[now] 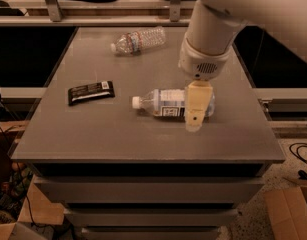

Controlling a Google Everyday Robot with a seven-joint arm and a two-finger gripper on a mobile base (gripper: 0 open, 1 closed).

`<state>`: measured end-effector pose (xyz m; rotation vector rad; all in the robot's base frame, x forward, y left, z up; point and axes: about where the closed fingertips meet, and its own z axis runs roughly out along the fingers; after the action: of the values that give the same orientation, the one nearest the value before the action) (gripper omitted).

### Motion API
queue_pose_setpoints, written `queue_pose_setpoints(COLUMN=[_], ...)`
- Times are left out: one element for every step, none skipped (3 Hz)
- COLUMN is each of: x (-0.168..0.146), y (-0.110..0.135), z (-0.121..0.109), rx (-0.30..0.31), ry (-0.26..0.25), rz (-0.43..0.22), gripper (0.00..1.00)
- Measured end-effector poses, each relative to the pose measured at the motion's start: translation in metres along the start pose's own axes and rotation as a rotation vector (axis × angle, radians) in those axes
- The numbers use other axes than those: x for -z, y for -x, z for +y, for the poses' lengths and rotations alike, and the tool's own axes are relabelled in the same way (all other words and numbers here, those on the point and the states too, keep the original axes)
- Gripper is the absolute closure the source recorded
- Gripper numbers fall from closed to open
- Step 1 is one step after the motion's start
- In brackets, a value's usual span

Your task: Place blue plastic bottle upright

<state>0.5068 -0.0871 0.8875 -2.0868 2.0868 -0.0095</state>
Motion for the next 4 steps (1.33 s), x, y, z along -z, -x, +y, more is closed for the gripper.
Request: queue_pose_setpoints(x=[-0.030,-0.055,-0.073,-0.073], y=[0.007,0.011,0.018,0.029], z=[0.001,0.000,-0.007,-0.018], rx=[0.003,0.001,0.005,0.022], ry=[0.023,0.048,0.066,0.059], rz=[0.016,0.028,0.041,0.052], gripper=[0.00,0.00,0.17,0.41])
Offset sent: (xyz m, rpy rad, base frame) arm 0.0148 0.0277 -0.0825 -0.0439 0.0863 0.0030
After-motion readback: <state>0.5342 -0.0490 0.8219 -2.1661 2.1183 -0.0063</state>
